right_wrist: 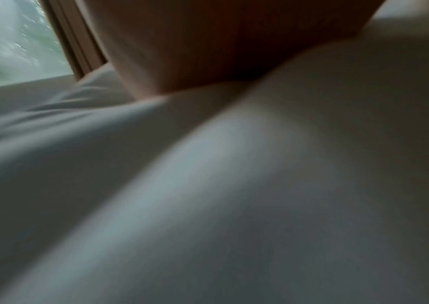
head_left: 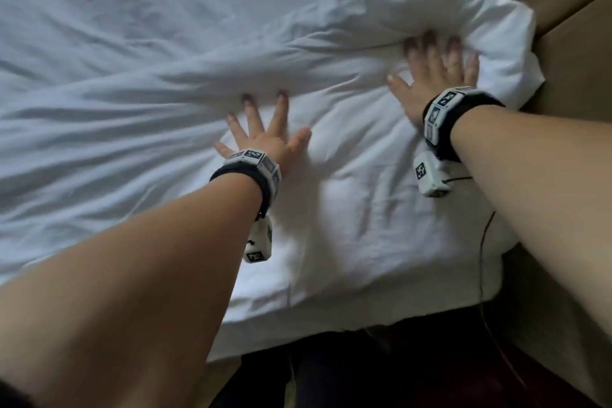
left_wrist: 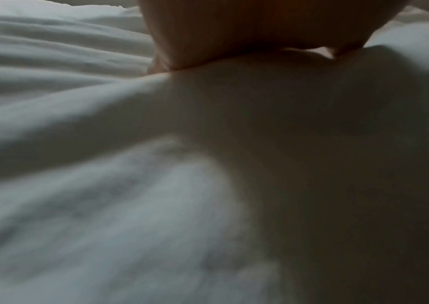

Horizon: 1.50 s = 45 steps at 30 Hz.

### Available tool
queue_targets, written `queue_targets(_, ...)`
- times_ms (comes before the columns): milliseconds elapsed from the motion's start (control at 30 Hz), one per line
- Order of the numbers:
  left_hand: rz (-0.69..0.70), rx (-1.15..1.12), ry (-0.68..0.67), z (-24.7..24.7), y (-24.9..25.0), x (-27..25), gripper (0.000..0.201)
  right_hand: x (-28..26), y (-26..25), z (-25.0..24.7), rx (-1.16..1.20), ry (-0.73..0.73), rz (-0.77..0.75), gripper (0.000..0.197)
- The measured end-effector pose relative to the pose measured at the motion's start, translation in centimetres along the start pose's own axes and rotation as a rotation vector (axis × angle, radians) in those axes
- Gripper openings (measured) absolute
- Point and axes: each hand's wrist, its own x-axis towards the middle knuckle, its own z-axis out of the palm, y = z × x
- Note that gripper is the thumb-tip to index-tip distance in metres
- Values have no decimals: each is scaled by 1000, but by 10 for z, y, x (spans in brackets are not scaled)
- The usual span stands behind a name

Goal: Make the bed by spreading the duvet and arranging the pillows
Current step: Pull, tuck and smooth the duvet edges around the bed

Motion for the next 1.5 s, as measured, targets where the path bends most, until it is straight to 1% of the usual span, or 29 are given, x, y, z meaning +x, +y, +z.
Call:
queue_targets(100, -12, 52, -65, 14, 13, 5, 76, 11, 48, 3, 29, -107, 136, 78)
queue_targets(167, -12, 90, -114, 15, 14, 0, 78, 10, 59, 4, 28, -161, 177, 79)
queue_targets(233, -1, 101, -148, 8, 9, -1, 76, 7, 53, -2, 61, -143, 210, 79)
queue_targets(267, 15, 93, -143, 1, 6, -1, 73, 7, 45, -7, 95, -88, 222, 79)
queue_targets(300, 40, 78, -98, -9, 4, 1, 69, 8, 36, -13, 129, -13, 217, 79)
queue_targets(400, 101, 10, 228, -48, -1, 15, 65, 24, 9, -40, 181, 190, 53, 91)
queue_targets(433, 98, 6, 293, -63, -2, 23, 68, 33, 2, -50, 169, 195, -16, 97)
queue_targets(467, 80, 13, 304, -76, -5, 34, 74, 42, -1, -59, 135, 165, -66, 101)
queue_targets(533, 30, 49, 221, -100, -3, 51, 93, 58, 0, -70, 8, 59, -119, 101)
queue_targets(600, 23, 102, 96, -111, 6, 60, 105, 66, 5, -77, -112, -27, -138, 90)
queue_targets(633, 34, 108, 34, -110, 10, 60, 105, 67, 6, -79, -145, -56, -156, 79)
queue_targets(700, 83, 79, -67, -102, 15, 51, 91, 64, 6, -86, -139, -129, -229, 60)
queue_targets(767, 90, 88, -178, -92, 18, 33, 77, 56, 7, -96, -155, -290, -299, 58)
queue_targets(833, 43, 183, -380, -90, 17, 16, 75, 44, 16, -107, -229, -526, -275, 73)
queue_targets(867, -18, 210, -523, -94, 14, 11, 74, 39, 21, -116, -246, -665, -245, 83)
queue_targets(900, -116, 184, -702, -104, 13, 7, 76, 36, 24, -126, -223, -794, -213, 86)
queue_targets(933, -199, 92, -862, -118, 12, 5, 79, 35, 25, -138, -184, -903, -187, 84)
queue_targets(967, -219, 30, -945, -134, 12, 7, 76, 36, 23, -151, -209, -964, -176, 78)
queue_targets(1000, -206, 17, -928, -152, 14, 15, 66, 41, 18, -165, -250, -948, -181, 72)
queue_targets(1033, -171, 58, -809, -171, 20, 24, 57, 50, 12, -177, -307, -847, -199, 67)
queue_targets(1067, -107, 125, -597, -188, 26, 37, 57, 62, 6, -183, -350, -681, -218, 64)
queue_targets(1100, -24, 199, -353, -195, 29, 51, 63, 74, 0, -182, -367, -494, -229, 60)
queue_targets(1133, 29, 249, -158, -195, 30, 64, 70, 85, -3, -174, -342, -318, -224, 53)
queue_targets(1167, 26, 268, -29, -186, 28, 73, 80, 90, -8, -162, -302, -178, -190, 49)
queue_targets(1200, -20, 249, 44, -172, 24, 76, 87, 90, -12, -146, -269, -103, -136, 50)
queue_targets(1267, -78, 184, 91, -134, 14, 70, 91, 74, -26, -112, -187, -79, -63, 55)
queue_targets(1300, -59, 155, 84, -112, 10, 60, 90, 62, -31, -95, -135, -80, -52, 59)
queue_targets(1400, 9, 78, 88, -63, 1, 37, 88, 28, -35, -59, -70, 15, -30, 71)
queue_targets(1500, -17, 26, 104, -38, -19, 13, 85, 7, -35, -45, -84, 89, -30, 77)
